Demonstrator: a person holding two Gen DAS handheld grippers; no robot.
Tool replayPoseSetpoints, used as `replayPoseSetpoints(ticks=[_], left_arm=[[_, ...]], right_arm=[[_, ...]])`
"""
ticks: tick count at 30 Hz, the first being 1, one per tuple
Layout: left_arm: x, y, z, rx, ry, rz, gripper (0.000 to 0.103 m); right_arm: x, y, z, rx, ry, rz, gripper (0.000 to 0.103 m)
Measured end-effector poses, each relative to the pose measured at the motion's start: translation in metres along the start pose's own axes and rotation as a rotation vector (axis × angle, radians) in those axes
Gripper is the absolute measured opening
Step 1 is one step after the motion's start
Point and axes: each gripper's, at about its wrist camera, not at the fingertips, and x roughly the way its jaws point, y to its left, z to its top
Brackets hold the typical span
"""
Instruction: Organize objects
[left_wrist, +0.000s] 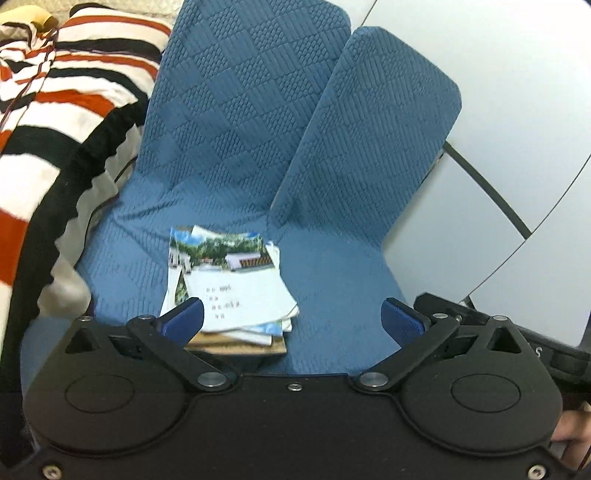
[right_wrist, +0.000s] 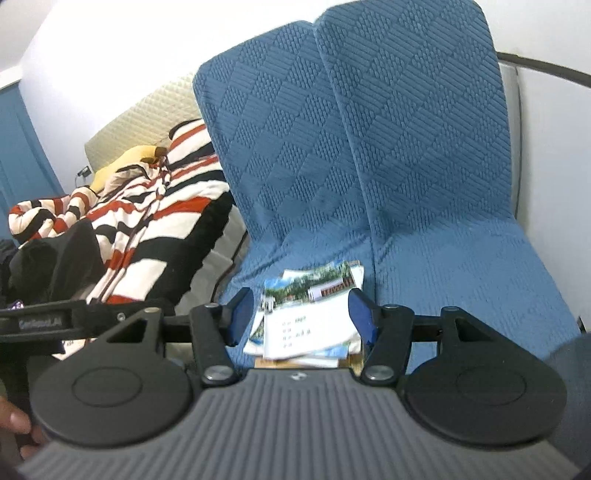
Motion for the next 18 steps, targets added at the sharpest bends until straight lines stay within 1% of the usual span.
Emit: replayPoseSetpoints(ticks=[2, 4, 5, 7, 10, 11, 12, 15, 18], left_arm=[[0.000, 0.004, -0.006, -0.011, 0.007, 0.006, 0.102], [0.000, 0.007, -0.012, -0.016, 0.016, 0.008, 0.102], [0.001, 0.008, -0.014, -0.016, 0.023, 0.015, 0.102], [0.000, 0.010, -0.019, -0.018, 0.033, 0.021, 0.102], [0.000, 0.014, -0.026, -0.036, 0.039, -0.007, 0.102], [0.000, 0.014, -0.028, -0.037, 0.043, -0.007, 0.102], [0.000, 0.014, -0.030, -0.033, 0.048, -0.004, 0.102], [0.001, 0.011, -0.033, -0.016, 0.055, 0.006, 0.102], [0.003, 0.009, -0.035, -0.010, 0.066, 0.011, 0.102]], right_arm=[[-0.004, 0.002, -0.009, -0.008, 0.012, -0.016, 0.061], [-0.005, 0.004, -0.018, -0.017, 0.025, -0.038, 0.069], [-0.006, 0.004, -0.022, -0.017, 0.033, -0.044, 0.071], [-0.005, 0.004, -0.030, -0.014, 0.054, -0.048, 0.085], [-0.003, 0.003, -0.038, 0.017, 0.080, -0.055, 0.085], [-0.002, 0.003, -0.039, 0.024, 0.088, -0.052, 0.087], [-0.001, 0.004, -0.041, 0.024, 0.096, -0.060, 0.094], [0.001, 0.007, -0.045, 0.008, 0.091, -0.085, 0.093], [0.002, 0.005, -0.047, 0.013, 0.102, -0.080, 0.093]])
